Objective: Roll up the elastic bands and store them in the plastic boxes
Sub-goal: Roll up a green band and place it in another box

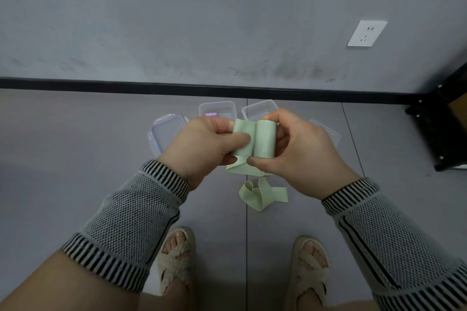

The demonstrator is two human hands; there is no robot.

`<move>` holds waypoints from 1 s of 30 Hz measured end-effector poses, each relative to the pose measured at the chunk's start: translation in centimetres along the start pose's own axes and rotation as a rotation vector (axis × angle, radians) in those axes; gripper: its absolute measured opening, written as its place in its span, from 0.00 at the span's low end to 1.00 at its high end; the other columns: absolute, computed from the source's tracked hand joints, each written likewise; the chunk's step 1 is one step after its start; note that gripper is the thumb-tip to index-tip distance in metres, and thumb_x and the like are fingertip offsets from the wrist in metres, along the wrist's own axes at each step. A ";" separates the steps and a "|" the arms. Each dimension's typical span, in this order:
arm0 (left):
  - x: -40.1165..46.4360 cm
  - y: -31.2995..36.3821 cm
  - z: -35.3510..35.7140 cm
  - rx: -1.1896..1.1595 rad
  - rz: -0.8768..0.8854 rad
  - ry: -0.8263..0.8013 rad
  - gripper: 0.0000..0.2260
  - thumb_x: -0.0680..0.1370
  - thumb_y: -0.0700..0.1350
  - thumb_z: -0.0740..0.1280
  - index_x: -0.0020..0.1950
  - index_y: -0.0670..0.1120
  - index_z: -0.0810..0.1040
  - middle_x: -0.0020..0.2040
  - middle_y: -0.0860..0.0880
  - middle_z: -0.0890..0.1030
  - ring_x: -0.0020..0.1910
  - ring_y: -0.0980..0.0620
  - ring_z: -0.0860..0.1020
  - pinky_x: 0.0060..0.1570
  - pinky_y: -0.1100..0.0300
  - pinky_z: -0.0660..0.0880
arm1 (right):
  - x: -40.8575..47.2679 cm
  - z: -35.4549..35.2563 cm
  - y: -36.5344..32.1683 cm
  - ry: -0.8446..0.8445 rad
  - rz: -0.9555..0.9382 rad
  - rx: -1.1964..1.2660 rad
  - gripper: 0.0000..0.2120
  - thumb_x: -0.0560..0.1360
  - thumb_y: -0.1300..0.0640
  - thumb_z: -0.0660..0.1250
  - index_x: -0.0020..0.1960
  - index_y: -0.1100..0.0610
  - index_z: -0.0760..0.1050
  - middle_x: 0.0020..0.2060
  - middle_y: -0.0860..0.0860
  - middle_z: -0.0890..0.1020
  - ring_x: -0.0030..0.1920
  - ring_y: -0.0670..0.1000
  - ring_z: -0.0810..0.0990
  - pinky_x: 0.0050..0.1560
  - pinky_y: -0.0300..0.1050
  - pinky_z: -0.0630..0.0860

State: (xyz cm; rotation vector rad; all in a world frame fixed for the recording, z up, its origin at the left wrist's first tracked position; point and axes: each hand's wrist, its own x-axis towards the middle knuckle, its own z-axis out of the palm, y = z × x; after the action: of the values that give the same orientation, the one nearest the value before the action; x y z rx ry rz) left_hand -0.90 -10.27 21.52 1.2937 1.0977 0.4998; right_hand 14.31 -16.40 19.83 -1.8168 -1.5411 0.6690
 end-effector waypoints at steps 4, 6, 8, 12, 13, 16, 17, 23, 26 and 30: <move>-0.1 -0.2 0.1 0.056 0.024 0.012 0.05 0.74 0.37 0.68 0.41 0.44 0.82 0.34 0.49 0.81 0.32 0.57 0.77 0.36 0.64 0.78 | 0.0 0.2 -0.2 0.007 -0.021 -0.132 0.22 0.61 0.51 0.79 0.50 0.49 0.72 0.38 0.44 0.79 0.39 0.43 0.79 0.42 0.42 0.77; -0.1 -0.3 0.4 0.072 0.025 0.014 0.02 0.73 0.38 0.70 0.43 0.44 0.83 0.36 0.48 0.82 0.35 0.56 0.78 0.39 0.63 0.79 | 0.0 0.5 -0.5 -0.006 -0.048 -0.227 0.21 0.63 0.51 0.77 0.51 0.50 0.72 0.39 0.45 0.78 0.41 0.47 0.77 0.41 0.43 0.74; 0.0 -0.5 0.6 0.094 0.021 0.027 0.05 0.72 0.41 0.72 0.46 0.42 0.82 0.39 0.44 0.84 0.38 0.54 0.80 0.40 0.61 0.79 | 0.0 0.7 -0.6 -0.015 -0.080 -0.296 0.19 0.65 0.51 0.75 0.53 0.51 0.72 0.42 0.46 0.77 0.43 0.48 0.76 0.43 0.44 0.73; 0.4 -0.7 0.6 0.048 0.002 0.068 0.09 0.72 0.42 0.72 0.49 0.38 0.79 0.45 0.38 0.83 0.41 0.49 0.81 0.44 0.56 0.80 | -0.1 1.1 -0.4 -0.033 -0.106 -0.204 0.34 0.66 0.50 0.74 0.69 0.45 0.66 0.52 0.46 0.76 0.48 0.46 0.76 0.50 0.41 0.74; 0.4 -0.6 0.5 -0.012 -0.012 0.066 0.09 0.73 0.41 0.71 0.50 0.38 0.79 0.45 0.38 0.83 0.42 0.48 0.81 0.44 0.56 0.80 | -0.1 1.0 -0.6 -0.039 -0.076 -0.117 0.38 0.66 0.48 0.74 0.72 0.43 0.63 0.51 0.45 0.75 0.48 0.44 0.76 0.49 0.39 0.74; 0.5 -0.3 0.2 -0.213 -0.051 0.046 0.06 0.77 0.40 0.66 0.51 0.39 0.77 0.45 0.41 0.82 0.43 0.48 0.80 0.42 0.60 0.79 | 0.0 0.7 -0.8 -0.028 0.113 0.299 0.35 0.69 0.49 0.73 0.72 0.43 0.62 0.51 0.42 0.77 0.47 0.42 0.79 0.48 0.39 0.78; 0.5 -0.2 0.2 -0.255 -0.058 0.034 0.04 0.77 0.40 0.66 0.50 0.41 0.77 0.45 0.43 0.81 0.42 0.51 0.79 0.40 0.62 0.78 | 0.0 0.8 -0.8 -0.016 0.159 0.386 0.29 0.71 0.50 0.71 0.70 0.44 0.66 0.51 0.43 0.79 0.48 0.43 0.81 0.50 0.43 0.80; 0.6 -0.2 0.5 -0.211 -0.086 0.064 0.02 0.77 0.43 0.67 0.47 0.47 0.79 0.40 0.52 0.80 0.40 0.59 0.77 0.39 0.63 0.69 | 0.1 1.0 -0.9 0.048 0.182 0.524 0.09 0.76 0.59 0.66 0.52 0.46 0.77 0.43 0.50 0.84 0.43 0.48 0.84 0.52 0.53 0.80; 0.7 -0.1 0.1 -0.285 -0.112 0.082 0.03 0.75 0.46 0.68 0.46 0.48 0.80 0.40 0.53 0.79 0.41 0.57 0.75 0.39 0.62 0.68 | 0.3 0.2 -0.6 0.057 0.173 0.518 0.11 0.74 0.60 0.69 0.53 0.47 0.80 0.43 0.50 0.81 0.44 0.53 0.83 0.51 0.57 0.80; 0.8 -0.2 -0.3 -0.225 -0.117 0.031 0.08 0.74 0.50 0.68 0.49 0.48 0.80 0.42 0.51 0.79 0.38 0.57 0.75 0.36 0.63 0.69 | 0.2 -0.3 -0.6 0.015 0.144 0.559 0.15 0.71 0.66 0.70 0.53 0.49 0.80 0.45 0.56 0.81 0.39 0.50 0.80 0.50 0.56 0.80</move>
State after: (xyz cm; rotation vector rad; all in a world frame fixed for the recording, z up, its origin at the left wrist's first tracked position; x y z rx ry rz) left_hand -0.90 -9.54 21.10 1.0225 1.1021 0.5408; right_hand 14.22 -16.24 20.48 -1.5018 -1.0730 1.0323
